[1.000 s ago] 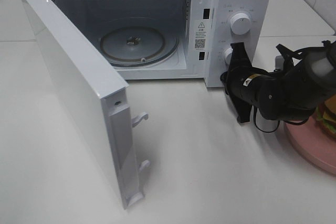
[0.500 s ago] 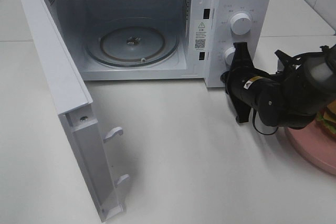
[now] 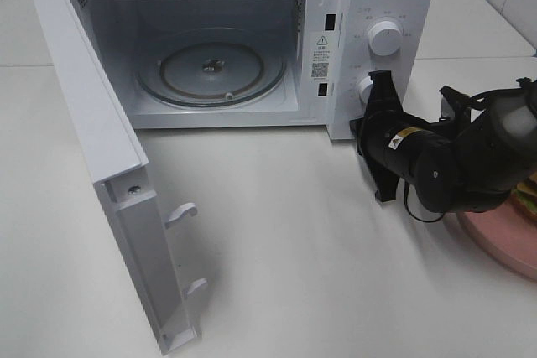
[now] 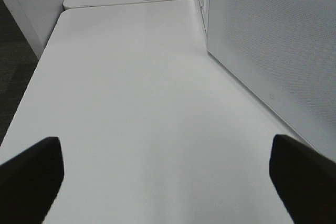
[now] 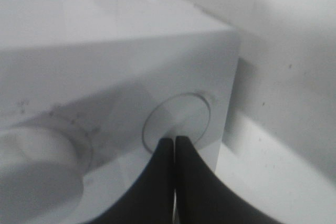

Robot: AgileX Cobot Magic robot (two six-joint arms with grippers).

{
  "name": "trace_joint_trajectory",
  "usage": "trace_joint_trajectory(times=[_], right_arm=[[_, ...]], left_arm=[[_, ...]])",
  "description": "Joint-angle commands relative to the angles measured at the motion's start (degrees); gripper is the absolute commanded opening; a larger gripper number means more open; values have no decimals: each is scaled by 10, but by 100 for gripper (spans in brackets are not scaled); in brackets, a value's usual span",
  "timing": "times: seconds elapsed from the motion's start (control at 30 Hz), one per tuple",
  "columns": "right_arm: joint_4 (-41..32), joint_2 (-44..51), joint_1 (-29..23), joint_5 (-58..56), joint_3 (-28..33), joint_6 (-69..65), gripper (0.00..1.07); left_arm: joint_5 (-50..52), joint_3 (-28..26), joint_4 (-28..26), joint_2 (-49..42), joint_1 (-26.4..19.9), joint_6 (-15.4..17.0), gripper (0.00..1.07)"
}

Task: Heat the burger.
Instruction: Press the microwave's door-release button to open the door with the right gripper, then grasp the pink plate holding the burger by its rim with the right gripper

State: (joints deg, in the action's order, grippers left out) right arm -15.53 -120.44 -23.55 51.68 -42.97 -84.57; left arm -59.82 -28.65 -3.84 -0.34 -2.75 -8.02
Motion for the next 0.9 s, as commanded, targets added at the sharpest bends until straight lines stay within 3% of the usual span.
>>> trace_joint_trajectory(times=[0.03, 0.63, 0.9], right_arm=[[22, 19, -9, 18, 7, 1, 0], [1, 106, -13, 15, 109, 49, 0], [-5, 199, -13, -105, 150, 236, 0]], left_arm=[[6, 2, -6, -14, -2, -1, 101], [6, 2, -6, -14, -2, -1, 101], [6, 2, -6, -14, -2, -1, 101]])
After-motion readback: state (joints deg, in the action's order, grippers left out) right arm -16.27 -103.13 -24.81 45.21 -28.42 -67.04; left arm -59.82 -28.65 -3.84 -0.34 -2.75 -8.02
